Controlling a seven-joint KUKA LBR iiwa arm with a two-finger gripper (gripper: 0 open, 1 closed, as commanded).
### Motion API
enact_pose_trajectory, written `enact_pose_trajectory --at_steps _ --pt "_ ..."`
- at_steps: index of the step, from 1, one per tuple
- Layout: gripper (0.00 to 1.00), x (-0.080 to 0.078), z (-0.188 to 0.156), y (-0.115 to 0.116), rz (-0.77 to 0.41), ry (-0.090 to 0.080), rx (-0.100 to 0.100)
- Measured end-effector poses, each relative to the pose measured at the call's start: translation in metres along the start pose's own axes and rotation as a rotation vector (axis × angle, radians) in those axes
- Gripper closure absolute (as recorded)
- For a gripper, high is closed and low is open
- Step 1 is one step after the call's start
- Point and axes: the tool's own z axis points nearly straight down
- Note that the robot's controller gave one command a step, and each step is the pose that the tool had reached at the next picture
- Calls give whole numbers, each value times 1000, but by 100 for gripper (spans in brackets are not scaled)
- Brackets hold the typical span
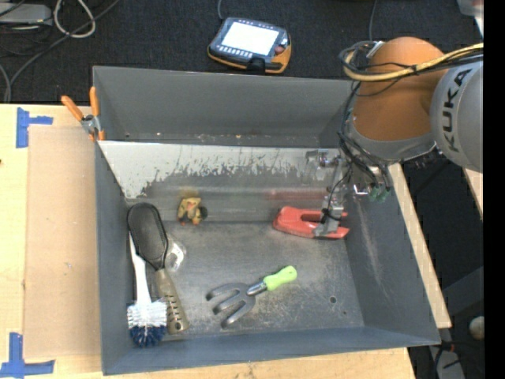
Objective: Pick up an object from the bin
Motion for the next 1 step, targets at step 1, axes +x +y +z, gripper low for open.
enact_pose_trajectory --at_steps 1 --pt "0 -2 -4 0 -1 -8 1"
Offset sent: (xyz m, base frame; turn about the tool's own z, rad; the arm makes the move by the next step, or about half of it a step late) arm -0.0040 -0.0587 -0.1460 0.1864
